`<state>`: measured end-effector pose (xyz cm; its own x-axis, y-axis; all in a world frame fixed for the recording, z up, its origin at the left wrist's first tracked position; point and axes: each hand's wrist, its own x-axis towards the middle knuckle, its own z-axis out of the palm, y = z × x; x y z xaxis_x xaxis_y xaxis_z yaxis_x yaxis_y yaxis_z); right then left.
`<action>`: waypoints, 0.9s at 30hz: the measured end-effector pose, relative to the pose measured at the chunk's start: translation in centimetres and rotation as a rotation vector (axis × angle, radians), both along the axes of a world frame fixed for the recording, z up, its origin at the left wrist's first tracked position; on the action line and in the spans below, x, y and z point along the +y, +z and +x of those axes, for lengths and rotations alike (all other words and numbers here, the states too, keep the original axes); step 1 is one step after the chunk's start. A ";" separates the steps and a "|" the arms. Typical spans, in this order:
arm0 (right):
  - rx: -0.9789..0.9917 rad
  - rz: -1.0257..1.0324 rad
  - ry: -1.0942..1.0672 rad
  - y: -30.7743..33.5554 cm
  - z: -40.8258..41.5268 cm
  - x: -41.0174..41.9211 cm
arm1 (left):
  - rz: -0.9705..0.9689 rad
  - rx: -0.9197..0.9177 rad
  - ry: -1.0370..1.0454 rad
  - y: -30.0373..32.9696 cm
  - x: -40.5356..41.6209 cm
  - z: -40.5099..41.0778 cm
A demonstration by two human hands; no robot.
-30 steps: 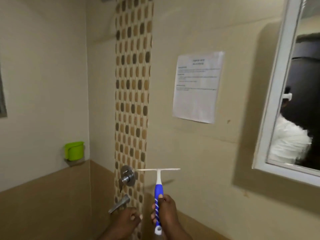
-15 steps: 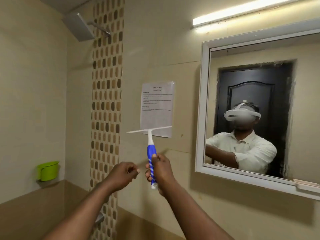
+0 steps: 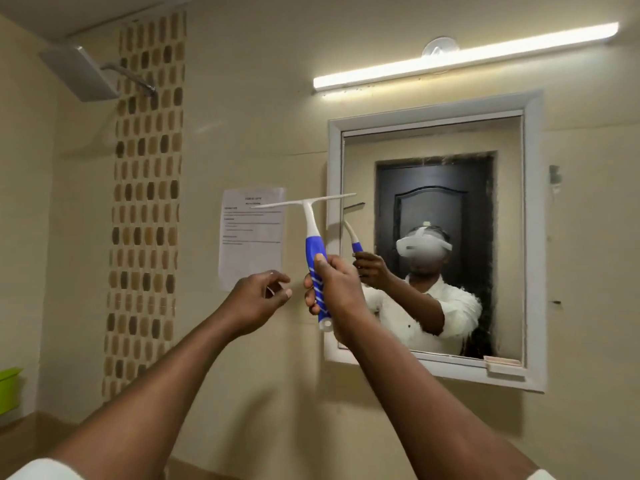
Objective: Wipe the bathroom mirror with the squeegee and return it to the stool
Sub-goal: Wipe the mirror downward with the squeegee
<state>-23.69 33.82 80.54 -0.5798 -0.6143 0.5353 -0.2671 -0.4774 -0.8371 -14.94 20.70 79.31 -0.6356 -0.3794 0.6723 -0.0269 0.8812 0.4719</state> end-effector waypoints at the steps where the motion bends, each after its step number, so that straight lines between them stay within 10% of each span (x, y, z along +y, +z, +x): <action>1: -0.001 -0.017 -0.019 0.6 -0.4 0.6 | -0.028 0.020 -0.005 0.8 0.3 -0.5; 15: 0.039 -0.188 -0.318 7.8 -6.0 5.3 | -0.545 0.100 0.119 9.0 2.1 -6.2; 27: 0.072 -0.224 -0.404 10.3 -8.0 3.3 | -0.593 0.047 0.188 8.6 -1.5 -7.2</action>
<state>-31.65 37.13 90.87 -0.7056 -0.2115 0.6763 -0.5222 -0.4899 -0.6981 -22.13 19.25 87.89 -0.5593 -0.0357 0.8282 -0.1978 0.9760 -0.0915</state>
